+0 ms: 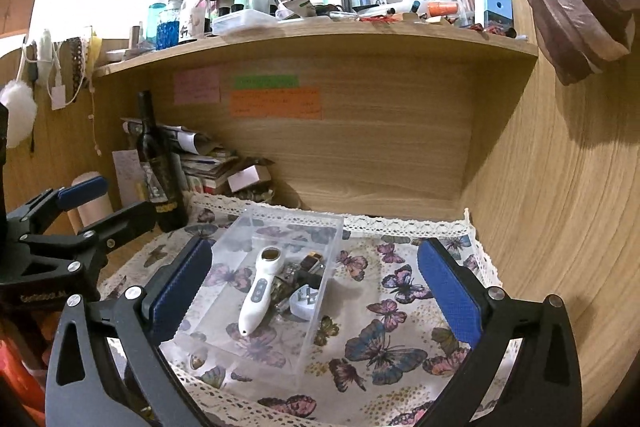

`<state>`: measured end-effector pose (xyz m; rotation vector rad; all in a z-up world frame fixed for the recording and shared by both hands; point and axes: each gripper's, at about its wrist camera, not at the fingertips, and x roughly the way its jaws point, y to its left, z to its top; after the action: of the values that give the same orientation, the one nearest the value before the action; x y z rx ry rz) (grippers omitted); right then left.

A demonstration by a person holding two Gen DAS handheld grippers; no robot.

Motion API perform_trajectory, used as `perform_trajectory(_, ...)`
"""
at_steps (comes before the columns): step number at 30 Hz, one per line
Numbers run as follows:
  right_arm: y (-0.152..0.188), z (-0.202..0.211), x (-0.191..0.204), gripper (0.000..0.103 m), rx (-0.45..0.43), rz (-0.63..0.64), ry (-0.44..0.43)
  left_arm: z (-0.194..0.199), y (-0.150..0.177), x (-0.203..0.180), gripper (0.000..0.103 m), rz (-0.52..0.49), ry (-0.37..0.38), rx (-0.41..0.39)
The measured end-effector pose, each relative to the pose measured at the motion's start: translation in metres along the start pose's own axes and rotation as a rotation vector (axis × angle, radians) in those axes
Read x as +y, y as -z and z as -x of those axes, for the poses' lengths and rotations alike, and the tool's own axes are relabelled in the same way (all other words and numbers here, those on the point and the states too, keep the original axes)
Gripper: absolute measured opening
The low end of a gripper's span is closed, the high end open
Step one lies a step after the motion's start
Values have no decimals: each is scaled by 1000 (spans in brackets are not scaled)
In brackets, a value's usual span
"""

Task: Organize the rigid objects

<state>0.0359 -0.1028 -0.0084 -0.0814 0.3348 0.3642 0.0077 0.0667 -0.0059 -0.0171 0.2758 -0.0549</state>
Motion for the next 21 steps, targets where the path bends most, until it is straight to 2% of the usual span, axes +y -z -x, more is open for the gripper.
perform_trajectory(21, 2, 3, -6, 103, -12, -31, 20, -3, 0, -8, 103, -4, 40, 5)
